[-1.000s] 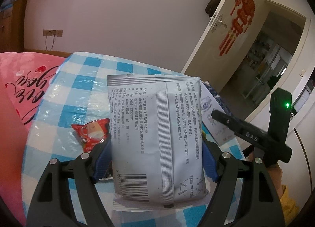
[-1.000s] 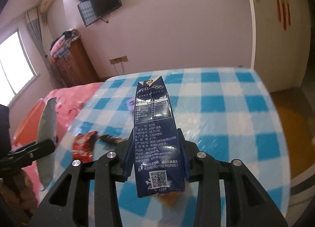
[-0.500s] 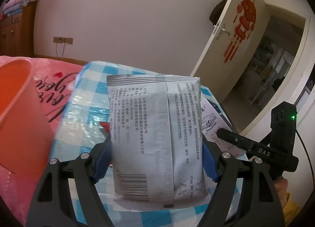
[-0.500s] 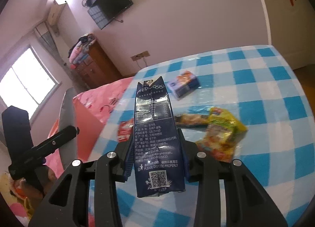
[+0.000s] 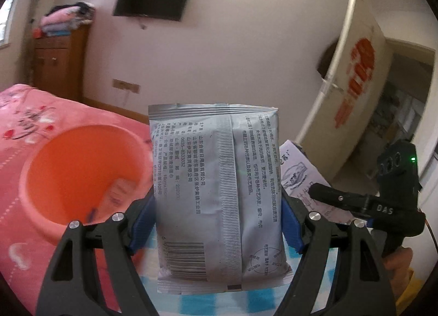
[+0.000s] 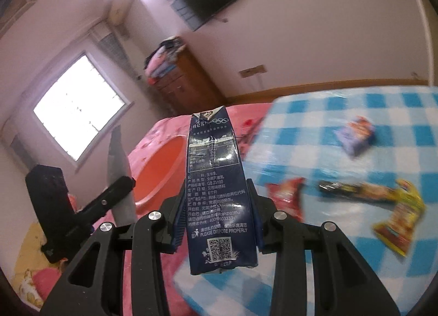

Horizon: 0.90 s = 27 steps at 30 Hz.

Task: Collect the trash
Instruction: 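Carry the grey-white packet and dark blue carton over the orange bucket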

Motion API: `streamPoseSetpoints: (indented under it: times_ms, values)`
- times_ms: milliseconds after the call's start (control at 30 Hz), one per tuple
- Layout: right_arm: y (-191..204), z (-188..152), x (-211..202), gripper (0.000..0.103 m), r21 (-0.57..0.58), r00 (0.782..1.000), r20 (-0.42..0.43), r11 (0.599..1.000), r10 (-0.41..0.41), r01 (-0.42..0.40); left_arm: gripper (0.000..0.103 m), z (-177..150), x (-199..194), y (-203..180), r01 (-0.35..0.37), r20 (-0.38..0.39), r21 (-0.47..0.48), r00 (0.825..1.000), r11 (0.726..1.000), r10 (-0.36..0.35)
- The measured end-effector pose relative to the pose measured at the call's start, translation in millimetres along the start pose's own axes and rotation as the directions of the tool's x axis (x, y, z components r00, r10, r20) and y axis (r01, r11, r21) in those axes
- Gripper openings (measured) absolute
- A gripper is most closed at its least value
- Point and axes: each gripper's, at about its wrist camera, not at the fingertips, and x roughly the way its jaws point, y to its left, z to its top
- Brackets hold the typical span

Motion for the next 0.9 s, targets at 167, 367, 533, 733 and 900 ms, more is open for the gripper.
streamPoseSetpoints:
  times_ms: [167,367,533,733,900]
  values:
    - [40,22,43,0.040,-0.033,0.996,-0.051,0.996,0.079,-0.081,0.078,14,-13,41,-0.088,0.040,-0.050,0.995,0.995,0.090]
    - [79,41,97,0.040,-0.050,0.984,-0.112,0.988,0.140,-0.147,0.078,24,-8,91,-0.179,0.041,-0.127,0.982,0.976,0.185]
    - [105,47,136,0.040,-0.062,0.974,-0.155,0.983,0.163,-0.174,0.078,24,0,115,-0.215,0.030,-0.167,0.974,0.962,0.223]
    - [114,52,173,0.042,-0.051,0.972,-0.179,0.985,0.154,-0.165,0.078,20,11,132,-0.239,0.013,-0.192,0.969,0.952,0.246]
    - [104,52,189,0.064,0.001,0.971,-0.180,0.987,0.158,-0.161,0.082,19,19,135,-0.256,-0.016,-0.193,0.966,0.947,0.257]
